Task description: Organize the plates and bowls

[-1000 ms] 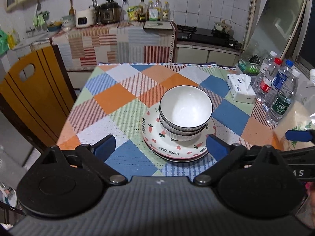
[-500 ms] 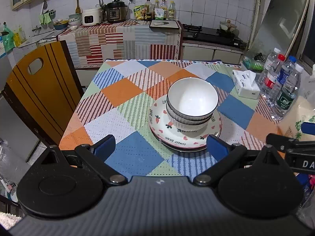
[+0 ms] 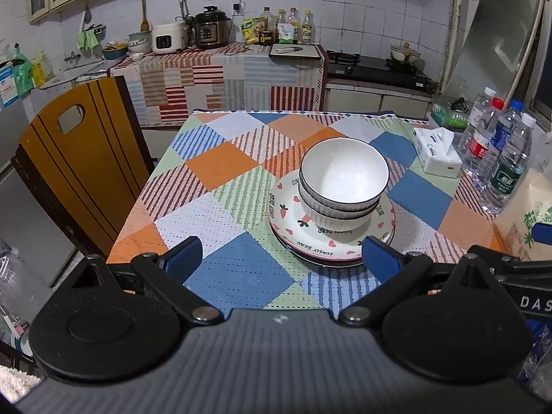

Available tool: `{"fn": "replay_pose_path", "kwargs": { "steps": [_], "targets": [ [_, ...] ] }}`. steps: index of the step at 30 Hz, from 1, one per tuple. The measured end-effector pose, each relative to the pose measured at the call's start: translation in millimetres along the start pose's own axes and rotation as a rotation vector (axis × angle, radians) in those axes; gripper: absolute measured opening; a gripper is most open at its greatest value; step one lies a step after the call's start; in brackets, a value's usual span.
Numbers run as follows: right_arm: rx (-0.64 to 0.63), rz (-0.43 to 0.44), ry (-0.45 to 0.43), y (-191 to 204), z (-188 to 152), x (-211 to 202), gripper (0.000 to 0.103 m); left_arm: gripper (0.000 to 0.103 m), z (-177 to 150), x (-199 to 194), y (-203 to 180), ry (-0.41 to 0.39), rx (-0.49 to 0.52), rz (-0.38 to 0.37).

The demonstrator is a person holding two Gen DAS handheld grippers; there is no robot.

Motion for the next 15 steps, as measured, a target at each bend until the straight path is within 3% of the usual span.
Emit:
{"fn": "replay_pose_path", "kwargs": {
  "steps": [15],
  "targets": [
    [-0.008, -0.014, 0.006, 1.7, -2.9, 0.2, 0.097, 0.1, -2.9, -0.9, -6.4, 0.0, 0.044, 0.03]
  ]
}}
Point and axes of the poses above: each gripper's, at about its wrist camera, not at the fingertips, and x roughly the way its jaws point, y to its left, z to its top, the point moved 10 cm from there along x, roughly the way its jaws point, and after that the axes turned 6 degrees about -z, right-handed, at the moved point
